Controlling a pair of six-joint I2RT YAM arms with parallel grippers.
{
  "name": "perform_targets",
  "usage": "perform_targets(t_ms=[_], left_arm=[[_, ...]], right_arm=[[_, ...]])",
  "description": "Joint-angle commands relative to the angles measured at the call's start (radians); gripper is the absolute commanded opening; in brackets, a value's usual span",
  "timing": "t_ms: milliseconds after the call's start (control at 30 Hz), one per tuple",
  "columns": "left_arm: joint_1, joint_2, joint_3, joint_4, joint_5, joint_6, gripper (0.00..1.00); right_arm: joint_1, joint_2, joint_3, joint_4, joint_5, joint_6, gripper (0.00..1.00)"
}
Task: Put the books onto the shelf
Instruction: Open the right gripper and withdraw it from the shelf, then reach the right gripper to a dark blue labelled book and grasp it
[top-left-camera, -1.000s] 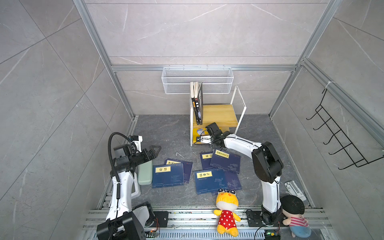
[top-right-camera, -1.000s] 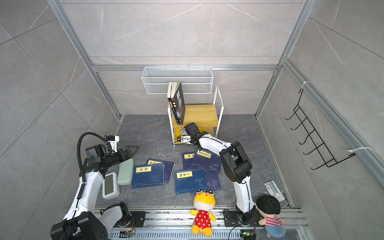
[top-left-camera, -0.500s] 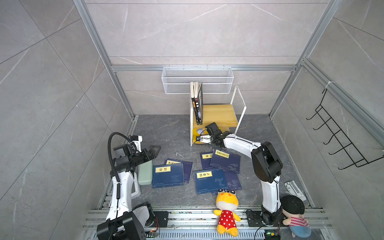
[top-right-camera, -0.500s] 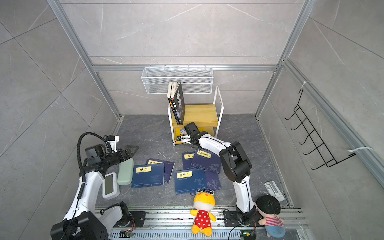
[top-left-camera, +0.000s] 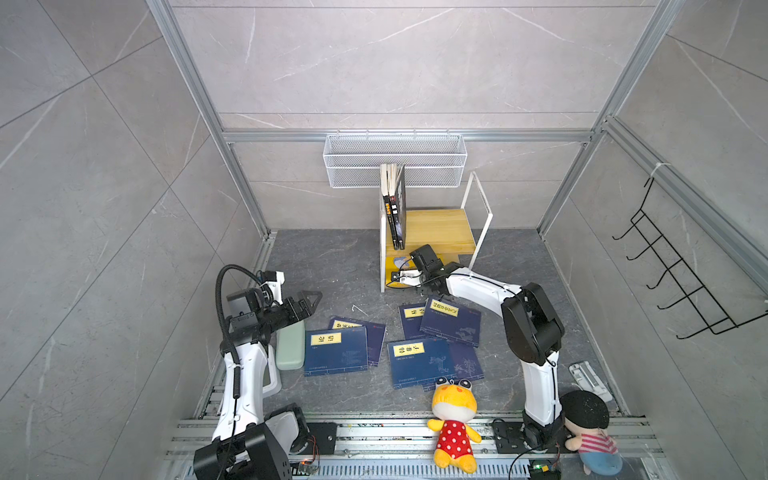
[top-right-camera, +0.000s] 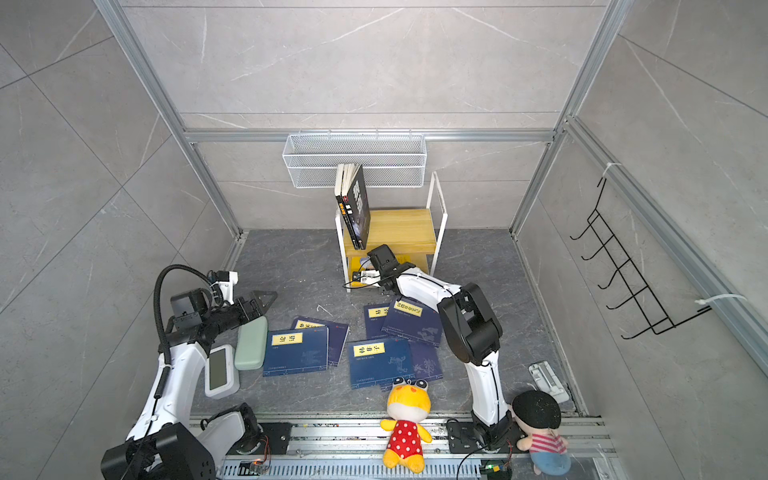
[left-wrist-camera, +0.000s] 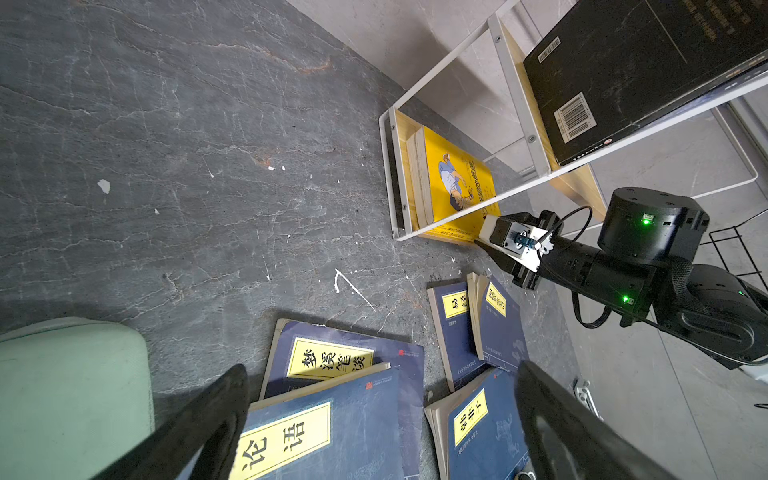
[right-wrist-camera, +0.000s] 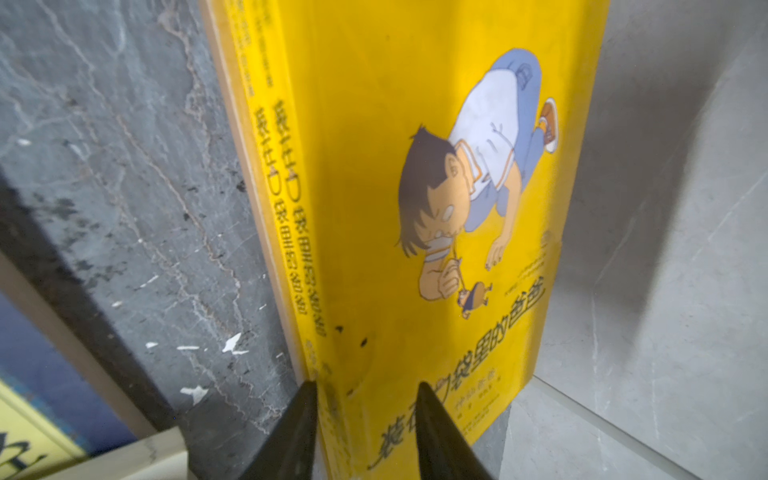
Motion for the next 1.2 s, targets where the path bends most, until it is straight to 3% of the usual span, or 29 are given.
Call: perform_targets(t_ms=[0,300,667,733,1000,1167], left_arm=[[0.003,-0.001,0.017,0.02,0.051,-0.015,1.0],[-0.003,-0.008,-0.002,0.049,0.081,-0.019,1.0],[-0.008,0.018,-0.011,0.056,0.074,-0.029,1.0],[-0.008,0.025,-0.009,0.054,0.075,-0.033,1.0],[-0.008,0.037,-0.019,0.07,0.08,-0.035,1.0],[-0.007,0.04,-0.02,0.073,0.084,-0.044,1.0]], right_arm=[[0.011,-0.104,-0.036,-0.001,-0.014,0.038,0.46],[0.02,-0.388,-0.245,0.003,0.014,0.311,0.54],[0.023,-0.811,-0.6,0.081,-0.037,1.062,0.74],[0.022,-0.837,-0.63,0.046,-0.055,1.195,0.78],[-0.008,-0.82,-0.715,-0.003,-0.193,1.469,0.79],[-0.121,-0.831,-0.797,-0.01,-0.283,1.63,0.77]])
